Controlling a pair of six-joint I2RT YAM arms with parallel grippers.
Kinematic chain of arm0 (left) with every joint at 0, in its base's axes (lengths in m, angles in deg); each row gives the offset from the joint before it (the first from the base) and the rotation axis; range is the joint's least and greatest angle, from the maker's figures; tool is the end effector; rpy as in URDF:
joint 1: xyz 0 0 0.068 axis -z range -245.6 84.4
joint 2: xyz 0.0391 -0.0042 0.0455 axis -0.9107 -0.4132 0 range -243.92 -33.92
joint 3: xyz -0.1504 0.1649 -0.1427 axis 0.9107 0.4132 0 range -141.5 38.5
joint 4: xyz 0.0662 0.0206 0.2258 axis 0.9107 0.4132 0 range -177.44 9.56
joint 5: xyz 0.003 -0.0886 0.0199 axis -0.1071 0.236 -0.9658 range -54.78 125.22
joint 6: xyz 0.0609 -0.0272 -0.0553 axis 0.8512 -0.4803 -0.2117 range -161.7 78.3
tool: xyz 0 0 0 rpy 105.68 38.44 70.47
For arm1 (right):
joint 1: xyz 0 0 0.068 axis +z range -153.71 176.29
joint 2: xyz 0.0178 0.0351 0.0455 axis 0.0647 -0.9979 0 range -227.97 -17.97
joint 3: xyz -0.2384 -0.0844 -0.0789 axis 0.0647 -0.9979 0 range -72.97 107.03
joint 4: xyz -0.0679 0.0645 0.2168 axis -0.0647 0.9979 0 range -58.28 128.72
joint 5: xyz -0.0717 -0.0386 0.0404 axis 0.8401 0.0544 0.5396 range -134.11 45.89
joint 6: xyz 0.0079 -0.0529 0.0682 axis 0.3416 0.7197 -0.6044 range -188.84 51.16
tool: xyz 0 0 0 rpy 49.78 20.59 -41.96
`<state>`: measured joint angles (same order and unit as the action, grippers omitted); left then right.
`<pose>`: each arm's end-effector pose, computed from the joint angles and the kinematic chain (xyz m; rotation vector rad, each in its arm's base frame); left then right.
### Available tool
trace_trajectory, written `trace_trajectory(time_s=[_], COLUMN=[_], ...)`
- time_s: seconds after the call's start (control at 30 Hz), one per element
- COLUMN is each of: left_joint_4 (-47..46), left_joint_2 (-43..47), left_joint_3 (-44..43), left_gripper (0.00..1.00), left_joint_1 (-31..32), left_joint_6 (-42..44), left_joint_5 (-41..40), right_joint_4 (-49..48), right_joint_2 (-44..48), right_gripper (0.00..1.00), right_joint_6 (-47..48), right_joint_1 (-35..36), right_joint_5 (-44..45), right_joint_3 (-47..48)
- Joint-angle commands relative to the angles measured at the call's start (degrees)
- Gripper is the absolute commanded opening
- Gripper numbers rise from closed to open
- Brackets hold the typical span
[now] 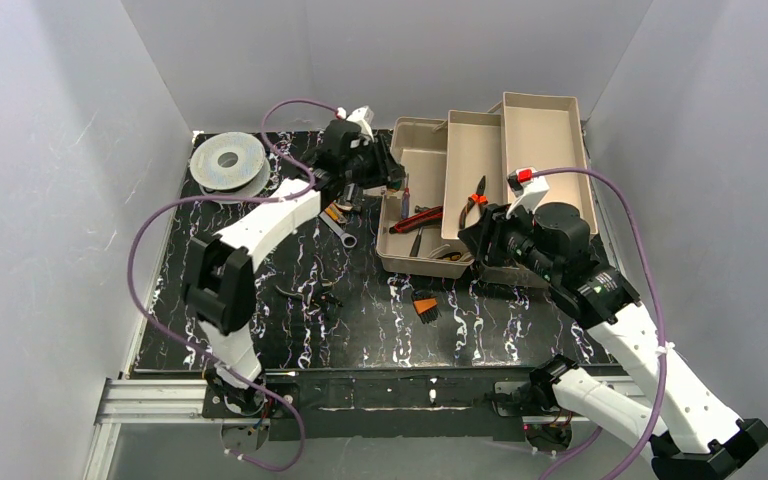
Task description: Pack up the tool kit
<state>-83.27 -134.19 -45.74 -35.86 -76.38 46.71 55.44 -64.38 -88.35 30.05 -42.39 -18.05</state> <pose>0.3671 -0.2273 0.3112 0.0548 2.0330 -0.9270 0.1638 0.1067 0.3509 -0.2119 1.8698 0.6195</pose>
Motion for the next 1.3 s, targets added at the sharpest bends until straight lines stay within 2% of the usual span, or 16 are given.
trace_trajectory(time_s=[0.0, 0.37, 0.43, 0.47, 0.53, 0.57, 0.6, 0.93, 1.1, 1.2, 1.27], left_joint_4=[5.8, 9.8, 10.0, 10.2, 11.5, 12.8, 14.2, 17.0, 18.5, 18.8, 19.5], left_joint_2=[-7.6, -23.0, -24.4, -24.7, -24.4, -23.7, -22.7, -2.7, 6.7, 10.7, 12.2], left_joint_3=[-10.0, -24.3, -26.2, -26.8, -27.8, -28.0, -27.8, -12.5, -5.2, -0.8, 1.7], left_gripper=[0.00, 0.11, 0.18, 0.33, 0.74, 0.88, 0.97, 0.98, 0.98, 0.98, 0.98], left_joint_1=[-0.1, -0.2, -0.2, -0.2, -0.2, -0.2, -0.3, -1.2, -2.0, -3.2, -5.0], left_joint_6=[0.0, -0.3, -0.5, -0.5, 0.1, 0.6, 1.2, 8.4, 9.7, 7.3, 4.5], left_joint_5=[4.5, 6.8, 7.9, 8.6, 10.2, 10.0, 9.2, 0.2, -11.9, -21.1, -23.6], right_joint_4=[-1.1, -0.9, -1.0, -1.0, -0.9, -0.9, -0.8, -1.5, -2.1, -2.6, -3.0], right_joint_2=[1.0, 1.0, 1.1, 1.0, 0.9, 0.9, 0.9, -0.4, -2.0, -2.7, -3.1], right_gripper=[0.52, 0.52, 0.52, 0.52, 0.52, 0.52, 0.52, 0.52, 0.52, 0.52, 0.52], right_joint_6=[0.1, -0.4, -0.7, -0.8, -0.9, -1.0, -1.0, -0.8, -0.5, -0.7, -0.8], right_joint_1=[-0.2, -0.2, -0.2, -0.2, -0.2, -0.2, -0.2, -0.3, -0.3, -0.3, -0.3], right_joint_5=[1.4, 1.0, 1.0, 1.0, 1.1, 1.2, 1.2, 1.0, -0.1, -0.7, -0.9], right_joint_3=[-0.6, -0.9, -0.9, -1.0, -1.0, -1.1, -1.2, -1.5, -1.0, -1.2, -1.3])
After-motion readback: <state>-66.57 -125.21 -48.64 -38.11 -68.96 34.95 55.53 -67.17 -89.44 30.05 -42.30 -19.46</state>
